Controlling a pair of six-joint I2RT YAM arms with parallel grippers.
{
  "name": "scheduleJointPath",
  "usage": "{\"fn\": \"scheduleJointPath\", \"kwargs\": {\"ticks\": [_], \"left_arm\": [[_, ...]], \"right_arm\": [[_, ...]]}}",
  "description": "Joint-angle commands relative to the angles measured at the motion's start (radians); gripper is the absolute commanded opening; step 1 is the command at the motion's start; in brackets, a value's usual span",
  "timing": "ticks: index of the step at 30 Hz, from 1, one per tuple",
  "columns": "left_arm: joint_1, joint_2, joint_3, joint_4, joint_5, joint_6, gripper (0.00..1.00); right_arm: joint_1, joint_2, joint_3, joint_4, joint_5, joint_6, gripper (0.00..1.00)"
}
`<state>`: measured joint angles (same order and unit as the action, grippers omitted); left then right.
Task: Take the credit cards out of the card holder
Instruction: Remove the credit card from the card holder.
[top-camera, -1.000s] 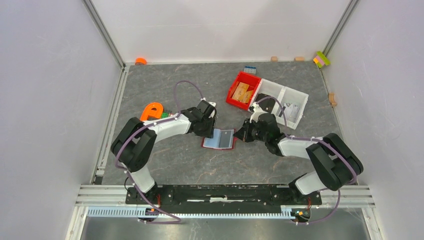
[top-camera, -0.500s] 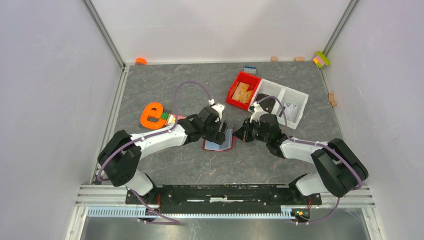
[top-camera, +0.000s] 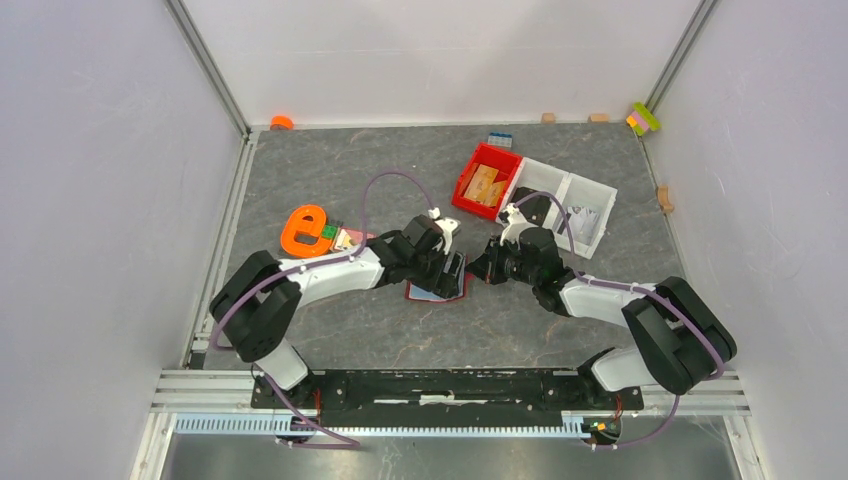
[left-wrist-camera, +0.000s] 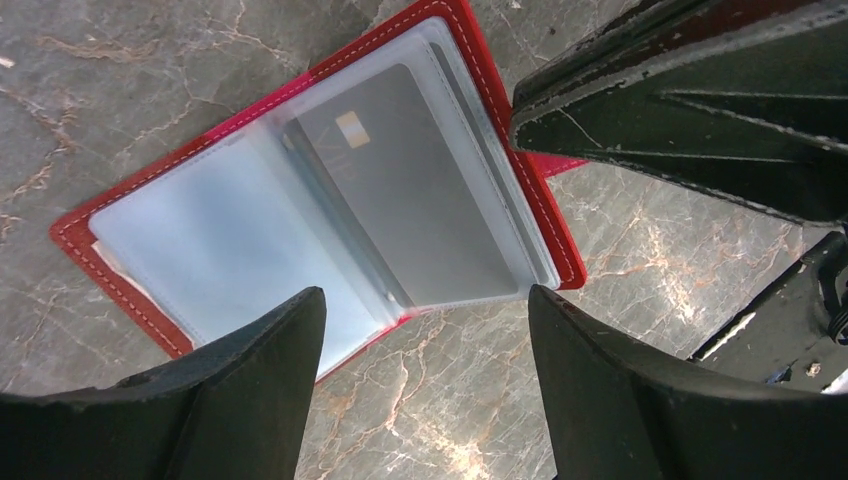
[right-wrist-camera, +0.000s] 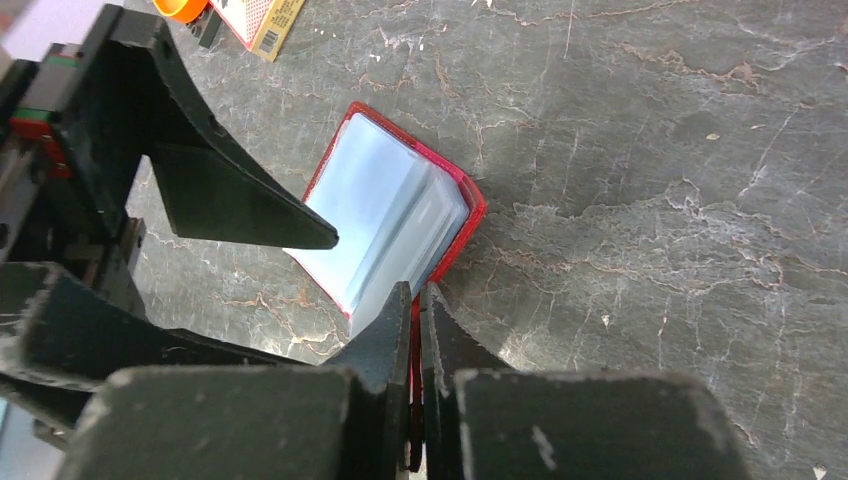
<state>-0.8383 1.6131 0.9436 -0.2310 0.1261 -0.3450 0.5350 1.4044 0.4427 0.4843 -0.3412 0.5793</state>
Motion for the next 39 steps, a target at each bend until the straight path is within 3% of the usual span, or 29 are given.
{"fn": "scheduleJointPath", "kwargs": {"ticks": [1,5,9,18,24,27,30,31,35,37,39], "left_arm": [[-0.001,0.042,0.062,0.000,0.040,0.043,0.80],[-0.001,0.085,0.089,-0.032,0.049,0.044,0.77],[0.001,0.113,0.110,-0.074,-0.015,0.037,0.53],[0.029,0.122,0.111,-0.103,-0.069,0.002,0.14],[0.061,0.076,0.076,-0.087,-0.092,-0.022,0.03],[0.067,0.069,0.070,-0.092,-0.109,-0.026,0.02],[0.068,0.075,0.078,-0.095,-0.099,-0.024,0.06],[0.067,0.072,0.077,-0.085,-0.064,-0.019,0.14],[0.067,0.012,0.014,0.054,0.101,-0.018,0.65],[0.067,-0.021,-0.017,0.095,0.125,-0.023,0.76],[0.067,-0.035,-0.029,0.112,0.133,-0.026,0.80]], "right_arm": [[0.002,-0.009,0.001,0.033,-0.013,-0.009,0.00],[0.001,-0.010,0.001,0.033,-0.015,-0.010,0.00],[0.002,-0.011,-0.001,0.033,-0.015,-0.010,0.00],[0.001,-0.017,-0.002,0.033,-0.013,-0.011,0.00],[0.002,-0.020,-0.002,0.030,-0.012,-0.012,0.00],[0.002,-0.023,-0.002,0.030,-0.013,-0.012,0.00],[0.001,-0.024,-0.002,0.028,-0.012,-0.013,0.00],[0.002,-0.025,-0.002,0.028,-0.012,-0.014,0.00],[0.002,-0.024,-0.002,0.028,-0.012,-0.013,0.00],[0.001,-0.023,-0.002,0.028,-0.013,-0.013,0.00],[0.002,-0.022,-0.002,0.030,-0.012,-0.014,0.00]]}}
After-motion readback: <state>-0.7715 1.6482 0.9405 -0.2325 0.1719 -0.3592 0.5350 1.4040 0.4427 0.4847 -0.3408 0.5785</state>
